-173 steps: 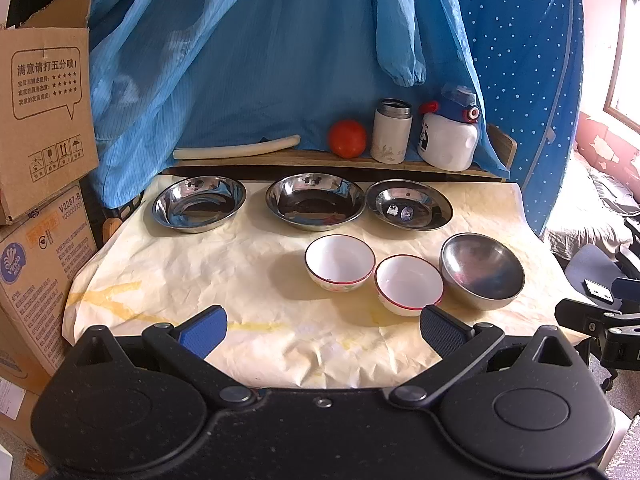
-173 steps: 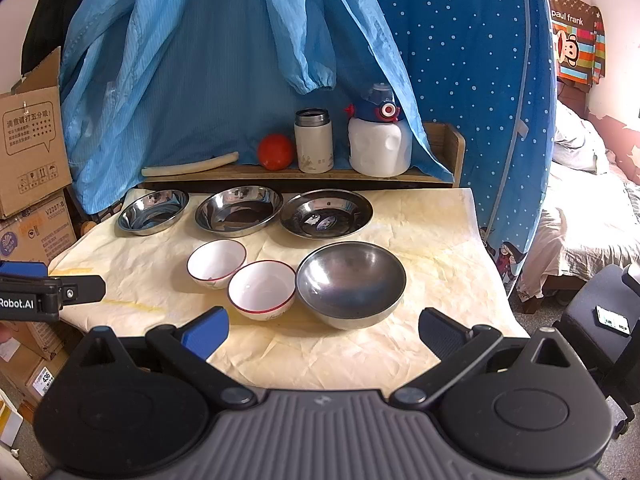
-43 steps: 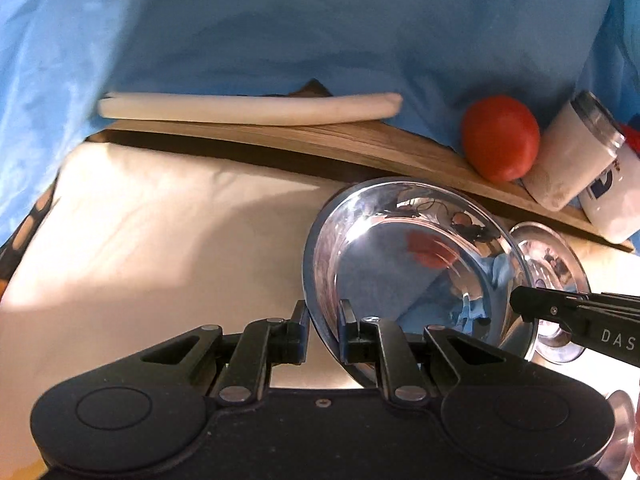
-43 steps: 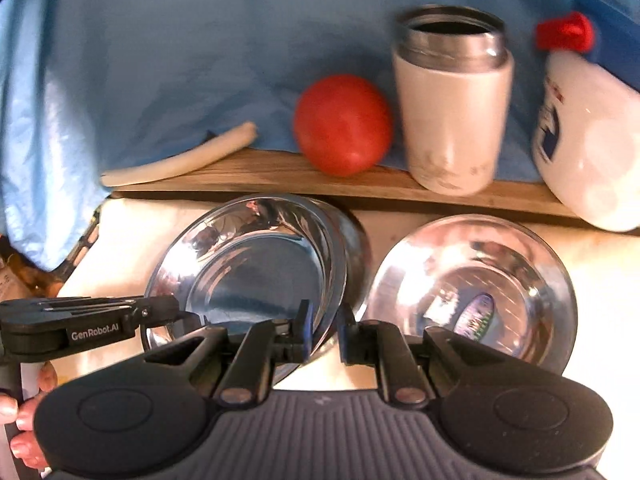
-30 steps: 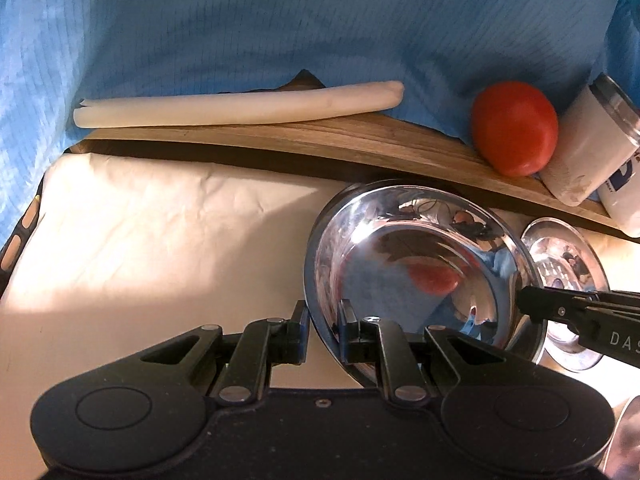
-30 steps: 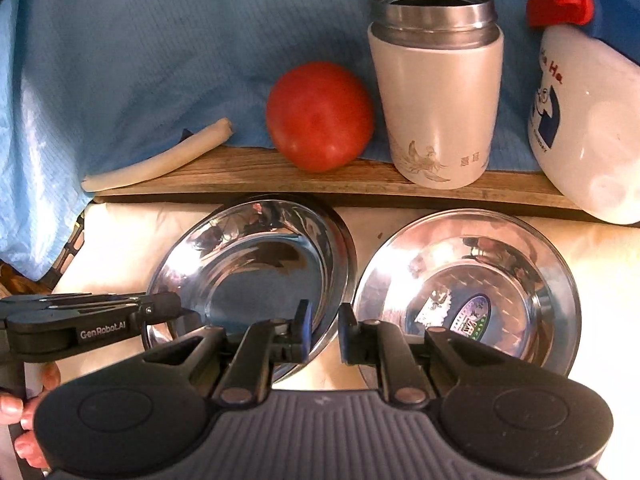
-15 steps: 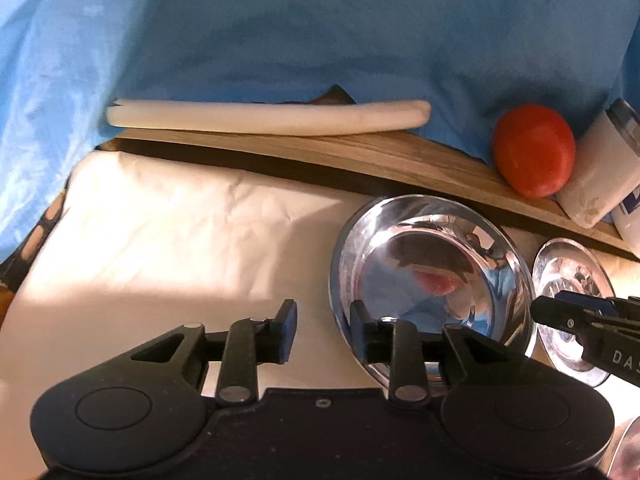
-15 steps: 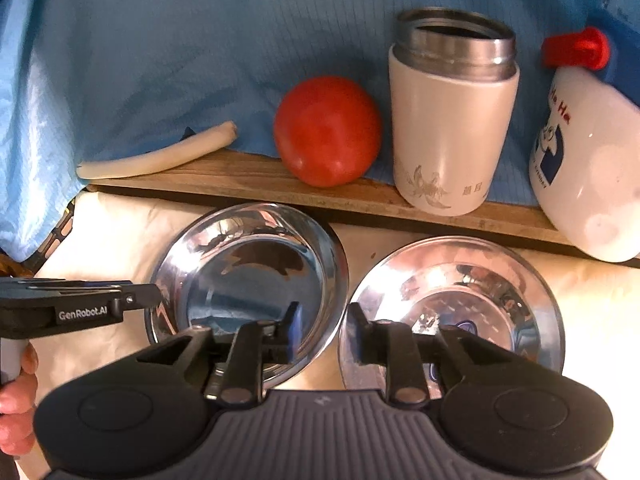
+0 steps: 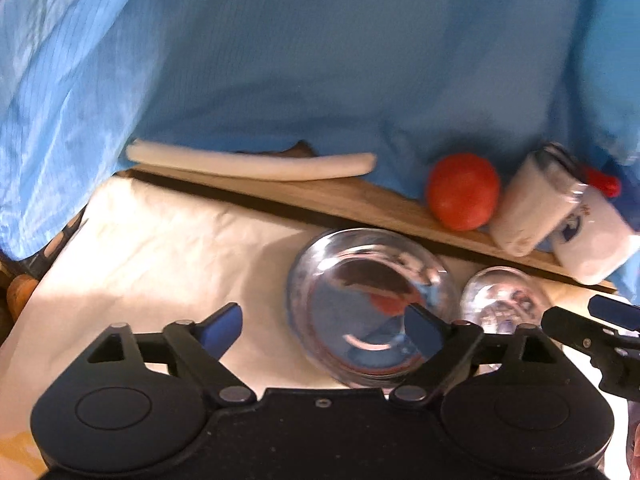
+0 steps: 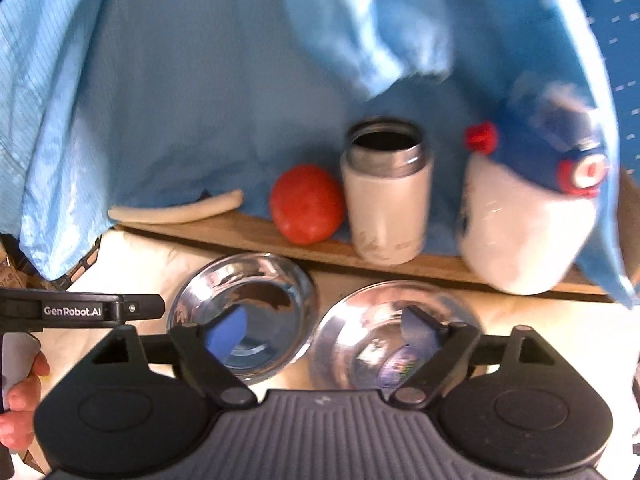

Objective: Organize plates and bowls
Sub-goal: 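Move both tools to the labeled steel plate and grasp its rim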

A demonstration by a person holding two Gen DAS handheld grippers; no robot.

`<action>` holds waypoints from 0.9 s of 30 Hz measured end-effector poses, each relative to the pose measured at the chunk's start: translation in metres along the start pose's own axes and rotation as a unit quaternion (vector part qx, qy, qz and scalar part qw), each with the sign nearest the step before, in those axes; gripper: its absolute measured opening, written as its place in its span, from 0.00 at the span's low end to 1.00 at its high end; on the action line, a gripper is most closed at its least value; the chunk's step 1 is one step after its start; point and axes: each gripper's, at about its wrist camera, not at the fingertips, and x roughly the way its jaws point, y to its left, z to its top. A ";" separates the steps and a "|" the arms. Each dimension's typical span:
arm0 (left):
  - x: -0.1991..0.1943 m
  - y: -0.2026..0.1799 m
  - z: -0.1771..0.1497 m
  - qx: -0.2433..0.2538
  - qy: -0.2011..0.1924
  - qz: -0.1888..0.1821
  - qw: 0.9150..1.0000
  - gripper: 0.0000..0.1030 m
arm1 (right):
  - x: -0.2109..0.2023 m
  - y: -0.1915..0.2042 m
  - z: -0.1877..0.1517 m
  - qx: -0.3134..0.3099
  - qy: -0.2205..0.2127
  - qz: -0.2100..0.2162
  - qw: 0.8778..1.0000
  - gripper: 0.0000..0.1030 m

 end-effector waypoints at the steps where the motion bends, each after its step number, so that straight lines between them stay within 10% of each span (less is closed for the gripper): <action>1: -0.004 -0.006 -0.001 0.003 -0.004 -0.003 1.000 0.89 | -0.005 -0.004 -0.001 0.000 -0.004 -0.003 1.000 0.93; 14: -0.019 -0.081 -0.015 0.008 -0.015 -0.061 0.998 0.99 | -0.063 -0.066 -0.030 0.013 -0.022 -0.047 0.999 1.00; 27: 0.013 -0.117 -0.035 -0.054 0.075 -0.088 0.992 0.99 | -0.068 -0.120 -0.058 0.039 0.017 -0.050 0.998 1.00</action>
